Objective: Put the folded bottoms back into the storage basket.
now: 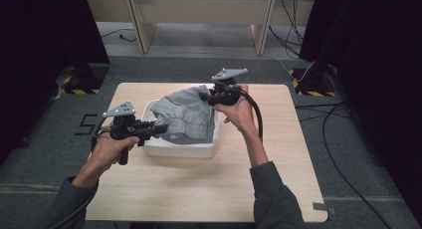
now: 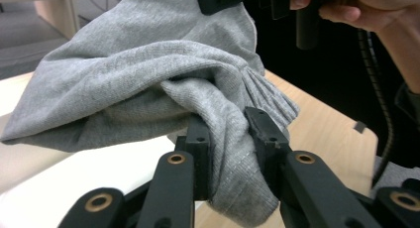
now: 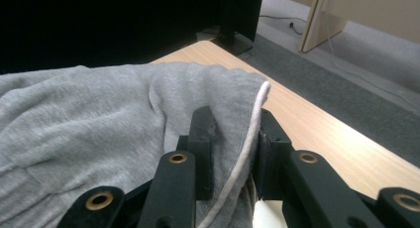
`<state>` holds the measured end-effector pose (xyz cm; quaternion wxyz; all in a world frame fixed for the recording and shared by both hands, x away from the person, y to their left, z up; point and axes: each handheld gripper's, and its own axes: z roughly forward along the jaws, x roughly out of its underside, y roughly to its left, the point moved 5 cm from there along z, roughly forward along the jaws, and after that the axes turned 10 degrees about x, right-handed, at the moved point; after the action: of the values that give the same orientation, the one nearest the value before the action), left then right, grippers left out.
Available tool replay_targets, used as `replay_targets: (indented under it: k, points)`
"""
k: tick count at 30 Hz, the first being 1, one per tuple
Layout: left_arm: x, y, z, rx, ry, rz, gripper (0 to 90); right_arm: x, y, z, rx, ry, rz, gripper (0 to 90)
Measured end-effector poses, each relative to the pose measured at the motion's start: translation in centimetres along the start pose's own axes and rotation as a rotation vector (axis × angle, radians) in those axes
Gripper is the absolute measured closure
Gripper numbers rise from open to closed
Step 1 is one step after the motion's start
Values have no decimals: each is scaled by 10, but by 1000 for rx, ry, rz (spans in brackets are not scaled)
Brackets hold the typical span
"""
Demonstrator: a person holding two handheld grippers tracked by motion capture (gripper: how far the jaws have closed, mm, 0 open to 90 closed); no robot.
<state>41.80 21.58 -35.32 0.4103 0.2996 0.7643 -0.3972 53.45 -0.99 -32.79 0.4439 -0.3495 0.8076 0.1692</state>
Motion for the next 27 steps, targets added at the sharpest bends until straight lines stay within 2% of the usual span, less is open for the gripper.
replay_targets:
  k: [3, 10, 27]
  points:
    - [5, 8, 1, -6, -2, -25, 732, 2, 1, 12, -8, 10, 6, 744]
    - [14, 22, 5, -17, 13, -52, 732, 11, 0, 34, -22, 34, 18, 745]
    - [27, 43, 16, -44, 38, -87, 732, 25, 1, 58, -16, 72, 25, 745]
